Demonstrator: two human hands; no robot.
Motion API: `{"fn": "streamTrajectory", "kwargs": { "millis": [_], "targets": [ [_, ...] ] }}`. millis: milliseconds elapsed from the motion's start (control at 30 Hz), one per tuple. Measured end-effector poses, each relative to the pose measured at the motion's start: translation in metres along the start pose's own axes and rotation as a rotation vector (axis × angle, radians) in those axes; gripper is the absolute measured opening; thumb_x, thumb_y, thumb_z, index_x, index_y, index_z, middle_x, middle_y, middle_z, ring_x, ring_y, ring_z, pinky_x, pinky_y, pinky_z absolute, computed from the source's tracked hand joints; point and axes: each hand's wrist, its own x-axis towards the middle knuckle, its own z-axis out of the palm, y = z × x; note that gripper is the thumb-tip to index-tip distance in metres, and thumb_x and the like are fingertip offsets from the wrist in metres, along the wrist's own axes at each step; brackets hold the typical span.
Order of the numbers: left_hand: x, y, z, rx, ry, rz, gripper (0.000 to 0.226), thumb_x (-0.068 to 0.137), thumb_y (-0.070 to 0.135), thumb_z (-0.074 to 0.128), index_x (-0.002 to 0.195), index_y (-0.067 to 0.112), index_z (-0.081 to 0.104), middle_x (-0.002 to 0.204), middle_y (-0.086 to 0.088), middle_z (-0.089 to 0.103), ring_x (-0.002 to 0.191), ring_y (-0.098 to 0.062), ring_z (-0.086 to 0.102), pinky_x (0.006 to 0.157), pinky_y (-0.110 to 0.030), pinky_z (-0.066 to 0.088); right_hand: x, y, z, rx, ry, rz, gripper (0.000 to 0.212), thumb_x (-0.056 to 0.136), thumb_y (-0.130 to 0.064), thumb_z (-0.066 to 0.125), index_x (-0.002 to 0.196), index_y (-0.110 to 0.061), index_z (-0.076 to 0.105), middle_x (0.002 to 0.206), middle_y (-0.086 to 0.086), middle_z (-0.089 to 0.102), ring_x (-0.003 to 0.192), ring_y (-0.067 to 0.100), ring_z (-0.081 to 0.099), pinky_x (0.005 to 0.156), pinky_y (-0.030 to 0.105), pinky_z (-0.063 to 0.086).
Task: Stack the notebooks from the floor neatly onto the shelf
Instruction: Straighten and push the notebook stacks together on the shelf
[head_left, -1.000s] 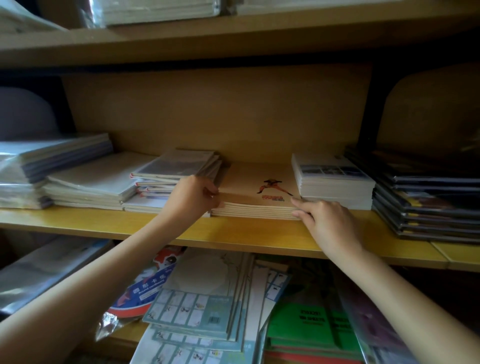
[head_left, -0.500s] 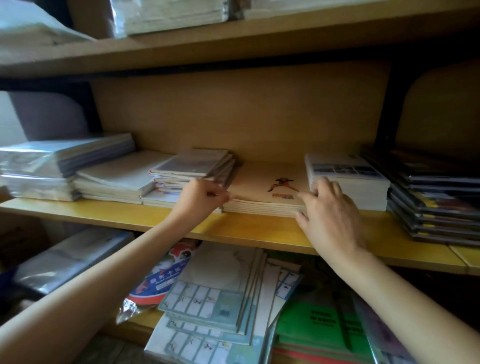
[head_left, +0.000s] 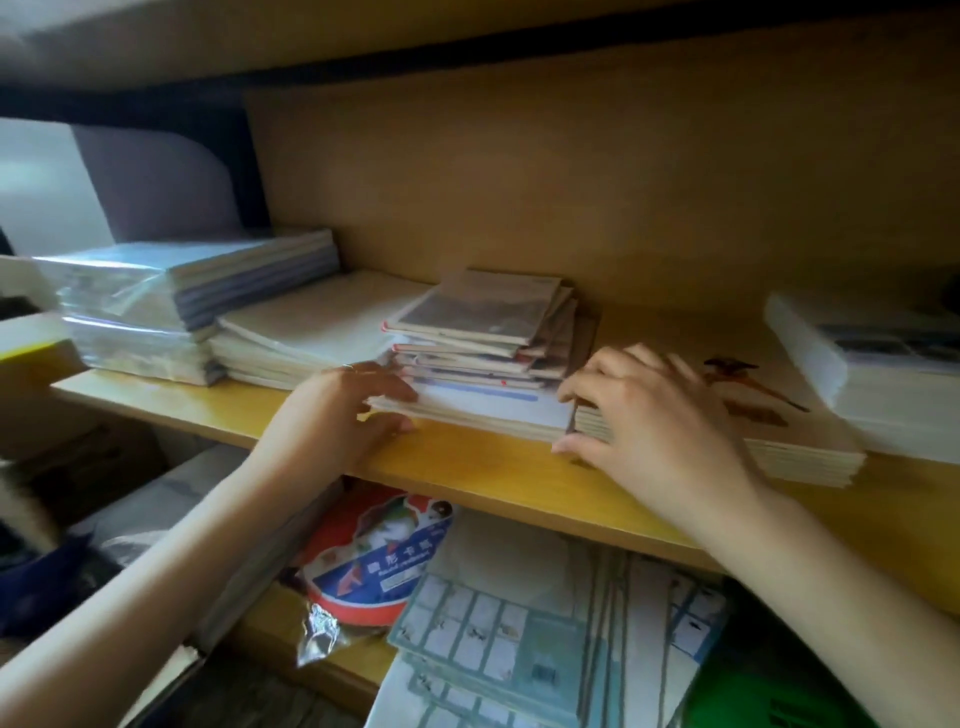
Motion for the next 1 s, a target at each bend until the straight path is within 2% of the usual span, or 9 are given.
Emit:
{"fn": "streamTrajectory", "kwargs": {
  "millis": [100, 167, 233, 300, 433, 567, 667, 833, 1000],
  "targets": [
    [0.001, -0.001, 0.009, 0.041, 0.095, 0.006, 0.025, 0.084, 0.029, 0.065, 0.108, 0.029, 0.068, 0.128, 0.006, 0.059, 0.099, -0.017, 0.062, 0.091, -0.034, 0.048, 0.009, -0.005, 0.007, 0.018, -0.040, -0.029, 0.038, 0.080, -0.049, 0.064, 0.115, -0.035, 0.064, 0.110, -0.013, 0.057, 0.110, 0.014, 0.046, 0.088, 0.032, 0.032],
    [-0.001, 0.000, 0.013, 0.076, 0.175, -0.016, 0.021, 0.083, 0.033, 0.065, 0.103, 0.027, 0.067, 0.119, 0.005, 0.062, 0.095, -0.017, 0.061, 0.082, -0.033, 0.049, 0.012, -0.006, 0.016, 0.038, -0.056, -0.060, 0.033, 0.082, -0.045, 0.063, 0.114, -0.034, 0.065, 0.111, -0.014, 0.059, 0.109, 0.014, 0.047, 0.088, 0.033, 0.033],
    [-0.005, -0.005, 0.013, 0.191, 0.304, -0.061, 0.020, 0.079, 0.039, 0.069, 0.093, 0.024, 0.064, 0.103, 0.005, 0.061, 0.088, -0.018, 0.058, 0.066, -0.030, 0.044, 0.013, -0.004, 0.024, 0.073, -0.016, -0.050, 0.024, 0.080, -0.039, 0.066, 0.103, -0.032, 0.071, 0.102, -0.013, 0.061, 0.103, 0.014, 0.050, 0.086, 0.035, 0.037],
    [-0.008, -0.017, 0.011, 0.238, 0.364, -0.157, 0.026, 0.077, 0.045, 0.069, 0.090, 0.024, 0.064, 0.093, 0.005, 0.059, 0.085, -0.019, 0.057, 0.061, -0.029, 0.040, 0.014, 0.002, 0.031, 0.121, 0.017, -0.026, 0.017, 0.077, -0.035, 0.071, 0.092, -0.027, 0.074, 0.093, -0.012, 0.059, 0.097, 0.014, 0.050, 0.083, 0.037, 0.041],
    [-0.008, -0.032, 0.012, 0.080, 0.289, -0.300, 0.030, 0.078, 0.053, 0.064, 0.094, 0.030, 0.070, 0.087, 0.010, 0.061, 0.084, -0.016, 0.057, 0.069, -0.032, 0.047, 0.016, 0.003, 0.032, 0.299, -0.013, 0.010, 0.001, 0.081, -0.028, 0.069, 0.081, -0.028, 0.068, 0.091, -0.015, 0.052, 0.094, 0.004, 0.042, 0.079, 0.024, 0.033],
    [-0.003, -0.022, 0.018, 0.119, 0.309, -0.252, 0.020, 0.082, 0.046, 0.064, 0.089, 0.029, 0.071, 0.086, 0.009, 0.063, 0.081, -0.014, 0.055, 0.066, -0.028, 0.040, 0.014, 0.003, 0.033, 0.346, 0.008, 0.019, 0.023, 0.086, -0.022, 0.064, 0.067, -0.029, 0.052, 0.090, -0.015, 0.052, 0.083, 0.006, 0.048, 0.069, 0.026, 0.034],
    [0.002, -0.020, 0.018, 0.158, 0.304, -0.281, 0.019, 0.081, 0.046, 0.065, 0.084, 0.028, 0.071, 0.084, 0.007, 0.063, 0.081, -0.017, 0.056, 0.065, -0.028, 0.040, 0.013, 0.003, 0.033, 0.353, 0.025, 0.008, 0.025, 0.086, -0.017, 0.064, 0.066, -0.027, 0.051, 0.092, -0.013, 0.051, 0.084, 0.011, 0.052, 0.073, 0.031, 0.043],
    [0.010, -0.020, 0.015, 0.190, 0.248, -0.229, 0.013, 0.082, 0.038, 0.067, 0.081, 0.025, 0.069, 0.083, 0.005, 0.063, 0.081, -0.019, 0.057, 0.068, -0.030, 0.046, 0.012, 0.002, 0.031, 0.339, 0.009, 0.013, 0.019, 0.085, -0.017, 0.064, 0.071, -0.025, 0.055, 0.098, -0.010, 0.052, 0.097, 0.011, 0.050, 0.082, 0.028, 0.040],
    [0.022, -0.034, 0.004, -0.013, 0.105, -0.273, 0.007, 0.077, 0.032, 0.072, 0.077, 0.025, 0.074, 0.077, 0.006, 0.068, 0.076, -0.015, 0.062, 0.070, -0.033, 0.050, 0.010, -0.002, 0.028, 0.260, 0.014, 0.029, 0.022, 0.084, -0.018, 0.063, 0.070, -0.027, 0.049, 0.100, -0.010, 0.053, 0.101, 0.011, 0.047, 0.082, 0.030, 0.039]
  ]
}}
